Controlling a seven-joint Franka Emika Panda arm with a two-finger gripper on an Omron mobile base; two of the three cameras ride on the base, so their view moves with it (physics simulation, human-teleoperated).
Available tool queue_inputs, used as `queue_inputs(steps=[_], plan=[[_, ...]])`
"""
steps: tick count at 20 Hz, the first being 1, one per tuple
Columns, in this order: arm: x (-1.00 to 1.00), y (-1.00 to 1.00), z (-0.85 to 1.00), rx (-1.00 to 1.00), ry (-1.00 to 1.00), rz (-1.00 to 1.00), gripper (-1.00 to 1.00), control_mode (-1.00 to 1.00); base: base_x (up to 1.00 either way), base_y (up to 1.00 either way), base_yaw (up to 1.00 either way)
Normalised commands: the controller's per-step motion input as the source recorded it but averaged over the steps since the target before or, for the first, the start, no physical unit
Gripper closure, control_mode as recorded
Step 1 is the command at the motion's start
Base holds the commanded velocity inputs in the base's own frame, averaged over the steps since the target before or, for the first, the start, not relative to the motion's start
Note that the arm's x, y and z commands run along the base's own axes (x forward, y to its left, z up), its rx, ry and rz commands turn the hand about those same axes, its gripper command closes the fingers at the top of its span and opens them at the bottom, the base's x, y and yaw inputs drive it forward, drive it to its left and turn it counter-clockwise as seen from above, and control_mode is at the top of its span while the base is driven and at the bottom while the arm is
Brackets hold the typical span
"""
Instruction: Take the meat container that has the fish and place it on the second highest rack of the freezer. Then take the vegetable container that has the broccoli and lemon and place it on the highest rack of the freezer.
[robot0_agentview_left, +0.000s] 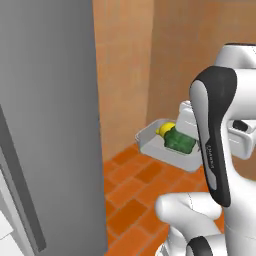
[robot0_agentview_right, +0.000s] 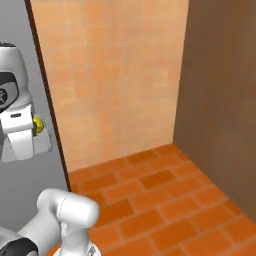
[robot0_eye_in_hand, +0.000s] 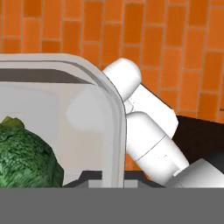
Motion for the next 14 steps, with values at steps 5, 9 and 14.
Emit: queue_inputs(steps=[5,9,14], plan=[[0.00,0.00,0.00,0.00,0.00,0.00,1.00,1.00,0.00,0.00,0.92],[0.00,0.00,0.00,0.00,0.00,0.00,1.00,1.00,0.01,0.08,0.75],[0.00,0.00,0.00,0.00,0.00,0.00,1.00,1.00,0.19,0.68,0.08]])
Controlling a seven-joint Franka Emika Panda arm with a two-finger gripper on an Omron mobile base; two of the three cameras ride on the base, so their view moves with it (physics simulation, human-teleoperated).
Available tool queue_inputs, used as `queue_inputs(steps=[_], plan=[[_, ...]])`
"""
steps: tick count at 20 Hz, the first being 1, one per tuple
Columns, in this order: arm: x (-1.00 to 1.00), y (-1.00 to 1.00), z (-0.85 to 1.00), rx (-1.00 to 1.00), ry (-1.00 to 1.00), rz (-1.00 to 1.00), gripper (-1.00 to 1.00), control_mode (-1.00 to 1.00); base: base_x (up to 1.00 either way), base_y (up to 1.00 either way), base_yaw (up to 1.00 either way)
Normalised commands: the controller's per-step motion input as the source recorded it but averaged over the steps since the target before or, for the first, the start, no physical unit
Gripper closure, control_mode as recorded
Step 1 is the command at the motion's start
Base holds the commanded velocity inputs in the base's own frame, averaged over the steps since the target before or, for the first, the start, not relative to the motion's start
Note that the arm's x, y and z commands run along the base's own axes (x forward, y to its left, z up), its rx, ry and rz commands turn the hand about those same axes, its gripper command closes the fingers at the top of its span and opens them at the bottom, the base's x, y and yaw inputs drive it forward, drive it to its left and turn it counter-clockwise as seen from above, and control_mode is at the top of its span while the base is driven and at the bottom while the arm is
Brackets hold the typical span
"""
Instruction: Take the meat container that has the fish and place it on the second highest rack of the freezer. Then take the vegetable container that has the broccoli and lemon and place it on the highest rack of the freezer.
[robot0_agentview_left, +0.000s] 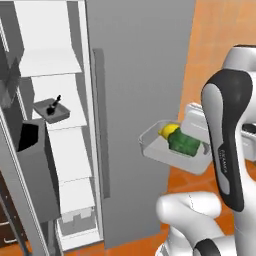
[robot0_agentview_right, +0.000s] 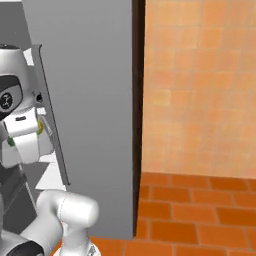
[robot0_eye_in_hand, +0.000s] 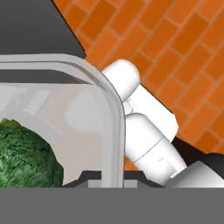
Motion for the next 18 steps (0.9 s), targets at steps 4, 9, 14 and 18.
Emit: queue_inputs(steps=[4,9,14,18], plan=[[0.00,0.00,0.00,0.00,0.00,0.00,1.00,1.00,0.40,0.97,-0.19],[0.00,0.00,0.00,0.00,0.00,0.00,1.00,1.00,0.67,0.47,-0.10],[0.00,0.00,0.00,0.00,0.00,0.00,1.00,1.00,0.53,0.04,0.37],[0.00,0.00,0.00,0.00,0.00,0.00,1.00,1.00,0.17,0.08,0.58]])
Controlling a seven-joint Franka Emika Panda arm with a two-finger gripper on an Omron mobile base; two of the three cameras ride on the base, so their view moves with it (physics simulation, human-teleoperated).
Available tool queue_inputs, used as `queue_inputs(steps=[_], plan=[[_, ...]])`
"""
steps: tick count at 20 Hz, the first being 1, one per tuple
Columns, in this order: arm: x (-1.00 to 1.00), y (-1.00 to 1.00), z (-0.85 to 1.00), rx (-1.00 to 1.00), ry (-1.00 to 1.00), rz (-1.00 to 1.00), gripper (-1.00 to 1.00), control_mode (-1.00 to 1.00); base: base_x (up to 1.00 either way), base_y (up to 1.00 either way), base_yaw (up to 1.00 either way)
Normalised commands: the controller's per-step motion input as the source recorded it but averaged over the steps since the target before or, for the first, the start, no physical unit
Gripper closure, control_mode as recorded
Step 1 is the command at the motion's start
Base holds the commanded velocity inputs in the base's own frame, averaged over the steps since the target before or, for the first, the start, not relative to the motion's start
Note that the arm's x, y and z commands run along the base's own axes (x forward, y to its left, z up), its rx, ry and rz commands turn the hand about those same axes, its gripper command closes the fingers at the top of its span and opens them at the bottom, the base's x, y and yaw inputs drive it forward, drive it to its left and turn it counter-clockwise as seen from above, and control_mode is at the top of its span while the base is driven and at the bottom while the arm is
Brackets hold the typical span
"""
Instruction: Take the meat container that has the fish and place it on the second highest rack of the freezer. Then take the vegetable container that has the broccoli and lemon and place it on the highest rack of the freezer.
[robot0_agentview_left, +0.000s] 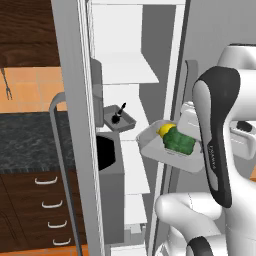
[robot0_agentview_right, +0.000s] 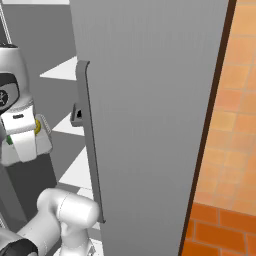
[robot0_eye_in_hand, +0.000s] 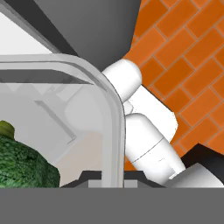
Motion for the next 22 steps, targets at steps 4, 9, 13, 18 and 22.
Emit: queue_inputs(steps=[4,9,13,18,22], plan=[[0.00,0.00,0.00,0.00,0.00,0.00,1.00,1.00,0.46,0.15,0.34],[-0.02,0.16,0.37,0.02,-0.04,-0.12,1.00,-1.00,0.15,0.09,-0.01],[-0.19,0.20,0.78,0.00,-0.22,-0.48,1.00,-1.00,0.00,0.00,0.00],[0.04,0.06,0.55,0.00,-0.20,-0.48,1.00,-1.00,0.00,0.00,0.00],[0.34,0.22,0.43,0.05,-0.34,-0.20,1.00,-1.00,0.00,0.00,0.00]])
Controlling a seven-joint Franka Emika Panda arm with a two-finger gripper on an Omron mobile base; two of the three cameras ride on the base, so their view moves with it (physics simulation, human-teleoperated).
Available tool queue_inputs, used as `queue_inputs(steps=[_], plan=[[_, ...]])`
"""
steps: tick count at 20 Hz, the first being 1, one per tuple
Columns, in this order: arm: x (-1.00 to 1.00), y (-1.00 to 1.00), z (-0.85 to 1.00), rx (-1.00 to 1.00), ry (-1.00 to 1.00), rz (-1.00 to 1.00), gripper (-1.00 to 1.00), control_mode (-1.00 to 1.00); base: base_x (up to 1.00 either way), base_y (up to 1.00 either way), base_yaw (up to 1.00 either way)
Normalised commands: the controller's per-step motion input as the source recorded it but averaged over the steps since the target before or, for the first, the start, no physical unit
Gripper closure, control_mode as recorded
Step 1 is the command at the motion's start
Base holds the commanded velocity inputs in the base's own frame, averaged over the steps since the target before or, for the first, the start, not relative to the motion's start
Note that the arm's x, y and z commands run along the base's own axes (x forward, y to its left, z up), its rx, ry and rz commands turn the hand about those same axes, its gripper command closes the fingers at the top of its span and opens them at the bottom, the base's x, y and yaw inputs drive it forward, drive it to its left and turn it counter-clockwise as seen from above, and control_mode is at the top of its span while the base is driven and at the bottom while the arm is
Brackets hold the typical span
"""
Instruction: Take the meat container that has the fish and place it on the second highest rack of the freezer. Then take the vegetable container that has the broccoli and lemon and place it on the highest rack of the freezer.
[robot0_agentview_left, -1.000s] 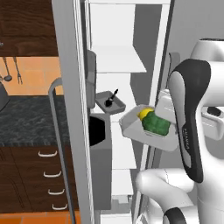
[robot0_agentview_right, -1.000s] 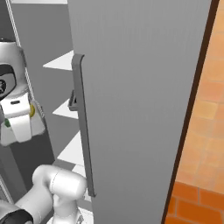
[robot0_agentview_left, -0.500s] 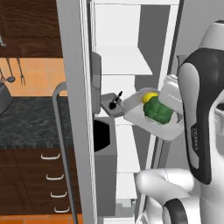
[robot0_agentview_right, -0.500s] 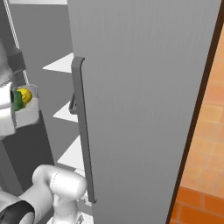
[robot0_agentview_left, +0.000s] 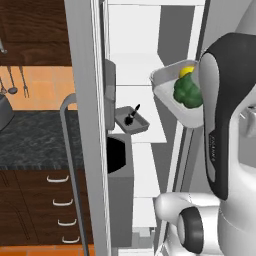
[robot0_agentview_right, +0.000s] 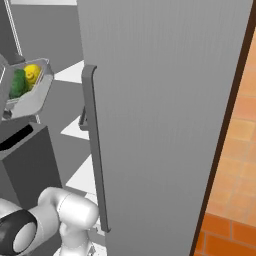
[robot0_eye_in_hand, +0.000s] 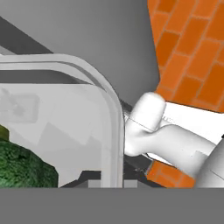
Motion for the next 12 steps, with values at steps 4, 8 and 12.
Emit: queue_inputs(steps=[4,8,12], plan=[[0.68,0.15,0.11,0.10,-0.24,-0.04,1.00,-1.00,0.00,0.00,0.00],[0.92,0.13,0.00,0.17,-0.08,0.00,1.00,-1.00,0.00,0.00,0.00],[0.96,0.23,0.00,0.07,-0.05,-0.01,1.00,-1.00,0.00,0.00,0.00]])
